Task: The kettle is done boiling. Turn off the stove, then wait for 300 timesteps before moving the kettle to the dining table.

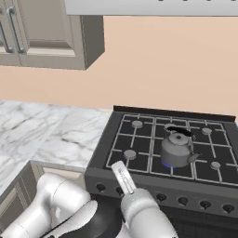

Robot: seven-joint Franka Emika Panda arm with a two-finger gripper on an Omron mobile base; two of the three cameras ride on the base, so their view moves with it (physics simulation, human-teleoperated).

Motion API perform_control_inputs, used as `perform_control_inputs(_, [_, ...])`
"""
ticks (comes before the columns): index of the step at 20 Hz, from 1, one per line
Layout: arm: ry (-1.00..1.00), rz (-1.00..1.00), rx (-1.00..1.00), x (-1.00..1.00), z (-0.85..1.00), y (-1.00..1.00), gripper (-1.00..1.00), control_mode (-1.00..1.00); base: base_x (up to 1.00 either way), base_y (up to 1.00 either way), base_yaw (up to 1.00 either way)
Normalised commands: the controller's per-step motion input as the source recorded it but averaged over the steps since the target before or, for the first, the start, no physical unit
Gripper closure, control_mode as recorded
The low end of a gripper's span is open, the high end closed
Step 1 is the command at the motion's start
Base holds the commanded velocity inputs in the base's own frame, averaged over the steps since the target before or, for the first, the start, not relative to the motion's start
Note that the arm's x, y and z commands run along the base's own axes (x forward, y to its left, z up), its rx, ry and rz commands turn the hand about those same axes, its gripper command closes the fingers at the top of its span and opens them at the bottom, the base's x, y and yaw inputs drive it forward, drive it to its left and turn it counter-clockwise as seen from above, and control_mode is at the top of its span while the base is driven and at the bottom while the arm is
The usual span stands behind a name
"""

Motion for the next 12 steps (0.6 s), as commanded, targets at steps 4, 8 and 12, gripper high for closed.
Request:
perform_control_inputs(4, [0.0, -0.1, 0.17, -0.04, -0.3, -0.35, -1.0, -1.0, 0.0, 0.0, 0.0])
perform_control_inputs(8, [0.05, -0.1, 0.23, 0.0, -0.38, -0.28, -1.0, -1.0, 0.0, 0.0, 0.0])
perform_control_inputs(12, [0.07, -0.12, 0.27, 0.01, -0.38, -0.29, -1.0, -1.0, 0.0, 0.0, 0.0])
